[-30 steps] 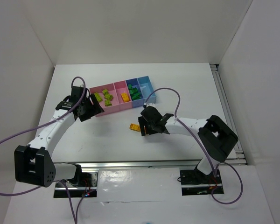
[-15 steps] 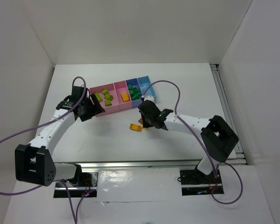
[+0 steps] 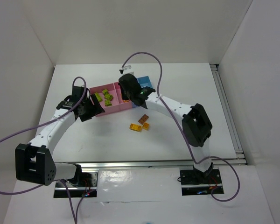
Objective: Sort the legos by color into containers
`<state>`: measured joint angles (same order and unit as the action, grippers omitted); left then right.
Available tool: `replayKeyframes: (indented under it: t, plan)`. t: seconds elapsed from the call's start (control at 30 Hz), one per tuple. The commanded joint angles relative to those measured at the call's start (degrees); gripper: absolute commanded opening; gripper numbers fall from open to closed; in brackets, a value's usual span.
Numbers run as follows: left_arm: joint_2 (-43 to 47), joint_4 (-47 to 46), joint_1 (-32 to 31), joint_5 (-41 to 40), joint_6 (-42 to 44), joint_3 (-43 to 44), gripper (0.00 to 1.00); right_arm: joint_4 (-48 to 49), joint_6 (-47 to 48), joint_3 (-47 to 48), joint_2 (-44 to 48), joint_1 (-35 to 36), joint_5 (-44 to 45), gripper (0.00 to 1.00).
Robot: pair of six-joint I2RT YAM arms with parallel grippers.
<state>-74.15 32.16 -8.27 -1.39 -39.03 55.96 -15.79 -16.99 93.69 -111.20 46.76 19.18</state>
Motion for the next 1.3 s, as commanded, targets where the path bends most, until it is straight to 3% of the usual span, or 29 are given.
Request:
replayKeyframes:
  t: [0.0, 0.1, 0.27, 0.5, 0.67, 0.9, 1.07, 1.17, 1.27]
  plan:
    - [1.6, 1.1, 0.4, -1.6, 1.4, 0.5, 0.8, -3.4, 2.7, 8.2, -5.1, 0.6, 2.7, 0.29]
    - [2.1, 1.1, 0.4, -2.2, 2.0, 0.5, 0.8, -3.4, 2.7, 6.2, -1.7, 0.6, 3.4, 0.29]
    - [1.6, 0.5, 0.9, -1.6, 3.2, 0.5, 0.81, -1.2, -2.8, -15.8, 10.3, 0.6, 4.5, 0.3]
    - [0.5, -1.0, 0.4, 2.4, 4.7, 0.5, 0.81, 0.0, -18.8, -38.7, 22.8, 0.6, -0.1, 0.63]
    - [0.5, -1.0, -0.2, 3.1, 4.2, 0.5, 0.81, 2.3, -20.4, -41.9, 21.3, 0.6, -2.8, 0.69]
    - [-1.2, 0.1, -0.2, 1.7, 4.2, 2.4, 0.81, 3.4, -15.2, -42.4, 16.1, 0.6, -1.1, 0.72]
    - [-1.2, 0.1, -0.7, 1.7, 3.7, 2.4, 0.81, 2.4, -9.2, -36.9, 8.7, 0.6, 3.2, 0.74]
    - [-1.2, 0.1, -0.7, 1.1, 3.7, 2.9, 0.81, 0.8, -7.4, -32.9, 4.9, 0.6, 6.8, 0.74]
    - [-1.2, 0.6, -0.7, 0.5, 4.2, 3.4, 0.81, 1.6, -6.5, -32.9, 4.8, 0.6, 6.3, 0.67]
